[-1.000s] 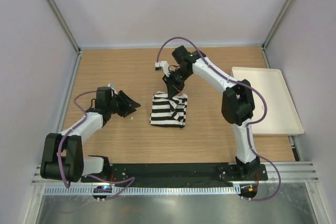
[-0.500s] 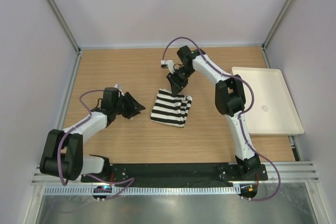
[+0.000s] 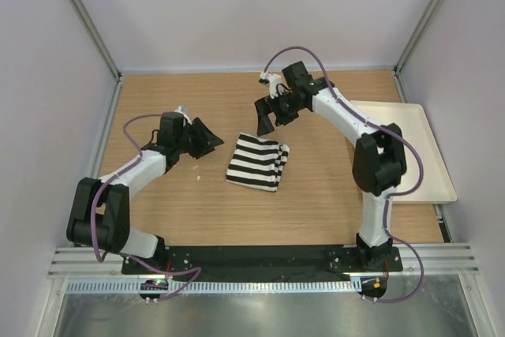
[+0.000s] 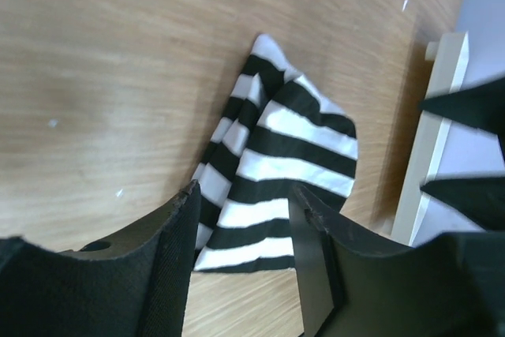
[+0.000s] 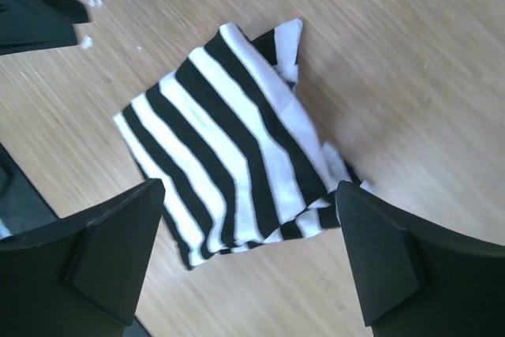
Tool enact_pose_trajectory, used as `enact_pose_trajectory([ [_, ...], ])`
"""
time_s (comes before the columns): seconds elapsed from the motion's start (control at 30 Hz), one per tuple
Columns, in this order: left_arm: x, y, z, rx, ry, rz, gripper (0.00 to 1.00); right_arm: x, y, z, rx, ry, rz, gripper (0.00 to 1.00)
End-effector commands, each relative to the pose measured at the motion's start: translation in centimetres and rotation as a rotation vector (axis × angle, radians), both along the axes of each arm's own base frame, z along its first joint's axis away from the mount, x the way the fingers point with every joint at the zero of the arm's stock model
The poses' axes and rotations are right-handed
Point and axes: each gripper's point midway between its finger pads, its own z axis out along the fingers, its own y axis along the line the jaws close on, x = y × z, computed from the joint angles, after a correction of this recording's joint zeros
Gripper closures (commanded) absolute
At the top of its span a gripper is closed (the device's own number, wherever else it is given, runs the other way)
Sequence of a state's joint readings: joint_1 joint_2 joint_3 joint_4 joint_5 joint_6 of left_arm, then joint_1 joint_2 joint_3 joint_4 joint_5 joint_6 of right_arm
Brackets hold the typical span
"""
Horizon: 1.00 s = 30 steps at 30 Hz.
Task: Fold and stack the tank tops
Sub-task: Fold the tank top
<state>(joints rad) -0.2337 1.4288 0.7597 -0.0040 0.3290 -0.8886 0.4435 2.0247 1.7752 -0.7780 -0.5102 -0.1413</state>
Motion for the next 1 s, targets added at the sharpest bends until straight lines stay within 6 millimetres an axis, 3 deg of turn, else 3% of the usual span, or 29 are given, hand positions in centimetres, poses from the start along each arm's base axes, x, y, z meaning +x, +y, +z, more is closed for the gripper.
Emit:
enact_pose_trajectory([
  [0.0,2.6,-1.6,2.4,-0.031,-0.099,-0.055,0.49,0.5,-0.2,3.2,0.096,-0.066,-0.250,0.05],
  [0.07,3.8,-2.6,2.8,-0.040,-0.117,-0.080,0.42,-0.3,-1.0,3.2,0.114,-0.053,-0.323,0.12],
  [0.1,4.2,-3.0,2.8,-0.048,-0.120,-0.095,0.41,-0.7,-1.0,3.1,0.121,-0.043,-0.332,0.21],
  [0.17,4.8,-4.0,3.5,-0.077,-0.139,-0.126,0.40,-1.5,-1.2,2.8,0.141,-0.009,-0.371,0.26],
  [0.33,6.2,-5.4,1.7,-0.086,-0.107,-0.151,0.40,-1.4,-1.5,1.8,0.209,0.049,-0.489,0.22],
  [0.37,6.5,-5.7,2.0,-0.097,-0.111,-0.161,0.41,-1.6,-1.7,1.1,0.213,0.069,-0.504,0.19],
  [0.4,6.7,-5.9,1.9,-0.098,-0.107,-0.163,0.41,-1.7,-1.6,1.1,0.240,0.092,-0.537,0.08],
  [0.43,6.9,-6.1,1.0,-0.096,-0.088,-0.165,0.41,-0.9,-1.6,1.6,0.294,0.075,-0.554,0.07],
  [0.47,7.3,-6.3,1.3,-0.098,-0.095,-0.168,0.41,-1.4,-1.8,0.5,0.312,0.116,-0.582,0.07],
  [0.53,7.7,-6.6,0.6,-0.096,-0.081,-0.168,0.41,-0.7,-1.6,2.0,0.453,0.151,-0.634,0.00],
  [0.57,8.0,-6.7,0.7,-0.099,-0.082,-0.168,0.41,-1.1,-2.0,1.0,0.470,0.174,-0.666,0.00],
  [0.63,8.2,-7.1,0.2,-0.105,-0.070,-0.176,0.42,-0.7,-1.8,1.9,0.564,0.188,-0.703,0.00],
  [0.67,8.2,-7.1,0.1,-0.106,-0.066,-0.176,0.42,-1.0,-1.8,1.3,0.568,0.208,-0.715,0.00],
  [0.83,7.1,-6.4,0.5,-0.049,-0.074,-0.147,0.44,-1.5,-1.2,1.2,0.649,0.259,-0.721,0.00],
  [0.9,5.8,-6.0,1.9,-0.028,-0.102,-0.139,0.44,-1.8,-1.3,0.7,0.670,0.277,-0.736,0.00],
  [0.93,5.1,-5.4,1.1,-0.003,-0.090,-0.115,0.44,-1.9,-1.2,0.7,0.681,0.284,-0.739,0.00],
  [0.97,4.6,-5.2,1.6,0.006,-0.102,-0.105,0.44,-2.3,-1.2,0.2,0.691,0.312,-0.756,0.00],
])
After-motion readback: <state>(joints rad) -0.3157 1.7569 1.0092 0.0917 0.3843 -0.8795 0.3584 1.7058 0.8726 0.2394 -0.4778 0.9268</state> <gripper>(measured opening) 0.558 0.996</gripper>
